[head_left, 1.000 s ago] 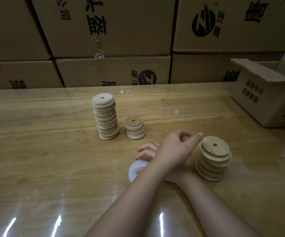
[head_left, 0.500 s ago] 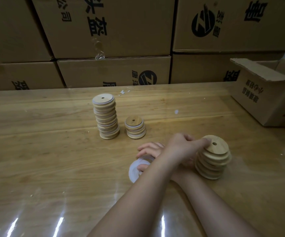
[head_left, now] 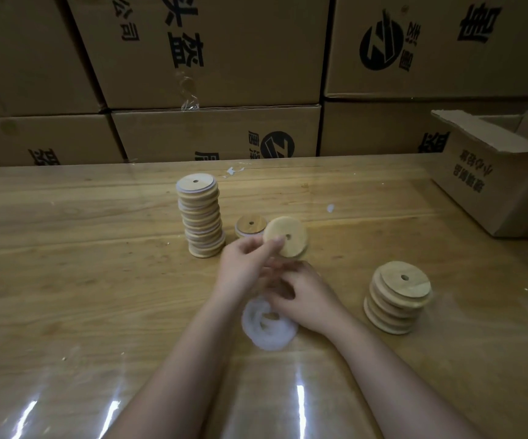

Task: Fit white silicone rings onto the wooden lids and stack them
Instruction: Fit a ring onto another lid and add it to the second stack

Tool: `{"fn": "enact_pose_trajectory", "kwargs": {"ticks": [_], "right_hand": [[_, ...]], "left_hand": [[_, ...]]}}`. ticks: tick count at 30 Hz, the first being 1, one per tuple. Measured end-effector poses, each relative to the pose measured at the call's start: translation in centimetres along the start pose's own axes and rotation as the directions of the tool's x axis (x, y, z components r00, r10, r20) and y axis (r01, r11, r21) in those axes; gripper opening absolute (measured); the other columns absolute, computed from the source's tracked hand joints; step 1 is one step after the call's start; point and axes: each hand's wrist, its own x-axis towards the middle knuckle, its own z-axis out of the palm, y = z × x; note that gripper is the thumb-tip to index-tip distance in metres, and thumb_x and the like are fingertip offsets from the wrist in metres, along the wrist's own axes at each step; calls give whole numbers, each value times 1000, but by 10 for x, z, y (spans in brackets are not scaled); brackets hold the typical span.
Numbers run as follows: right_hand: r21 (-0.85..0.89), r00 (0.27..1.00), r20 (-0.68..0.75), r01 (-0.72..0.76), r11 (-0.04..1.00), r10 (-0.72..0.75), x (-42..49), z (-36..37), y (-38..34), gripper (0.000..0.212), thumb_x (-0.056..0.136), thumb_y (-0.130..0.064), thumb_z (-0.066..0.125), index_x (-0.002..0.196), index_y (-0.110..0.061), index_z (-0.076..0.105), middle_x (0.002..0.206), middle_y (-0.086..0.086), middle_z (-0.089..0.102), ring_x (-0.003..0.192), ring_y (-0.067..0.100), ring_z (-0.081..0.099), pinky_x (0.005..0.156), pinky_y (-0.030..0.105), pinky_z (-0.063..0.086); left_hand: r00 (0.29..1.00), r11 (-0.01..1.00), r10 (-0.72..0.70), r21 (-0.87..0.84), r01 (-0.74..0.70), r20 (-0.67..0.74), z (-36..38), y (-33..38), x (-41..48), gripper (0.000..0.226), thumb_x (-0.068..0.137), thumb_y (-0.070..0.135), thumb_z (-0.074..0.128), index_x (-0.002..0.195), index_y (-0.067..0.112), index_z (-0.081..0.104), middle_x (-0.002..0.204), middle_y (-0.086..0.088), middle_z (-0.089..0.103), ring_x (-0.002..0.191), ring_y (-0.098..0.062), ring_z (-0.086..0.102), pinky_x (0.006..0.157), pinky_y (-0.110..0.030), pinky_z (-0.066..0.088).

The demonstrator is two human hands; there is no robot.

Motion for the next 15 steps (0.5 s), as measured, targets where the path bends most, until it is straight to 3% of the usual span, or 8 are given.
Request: {"fn": "enact_pose_trajectory", "kwargs": {"ticks": [3,6,11,15], "right_hand": [[57,1000,-30,10,998,-8,1,0,0,15,81,-34,64,94,-26,65,114,-10,55,114,9,42,99,25,28],[107,1000,-16,19,994,-17,1,0,3,10,82,-33,65,90,-26,64,119,-14,54,116,4,41,96,21,22],[145,1000,-9,-3,989,4,1,0,3,3,83,-27,64,85,-27,62,116,-15,54,114,5,43,102,27,28],[287,998,-68,18,958,2,0,0,3,12,82,-20,64,78,-30,58,112,-17,53,114,6,47,102,32,35]], "left_hand": [[990,998,61,28,-58,-124,-25,-21,1,13,85,14,67,88,2,66,60,-5,61,55,-12,57,52,-21,47],[974,995,102,40,-96,-203,-40,-35,2,17,85,13,66,94,-1,66,65,-9,61,55,-10,57,50,-15,47],[972,985,158,91,-144,-175,-39,-44,5,11,84,12,68,92,4,66,64,-6,60,53,-6,57,50,-16,47],[970,984,162,102,-145,-181,-40,-48,10,8,84,15,68,88,9,66,60,-1,60,52,-9,56,52,-21,47]]}}
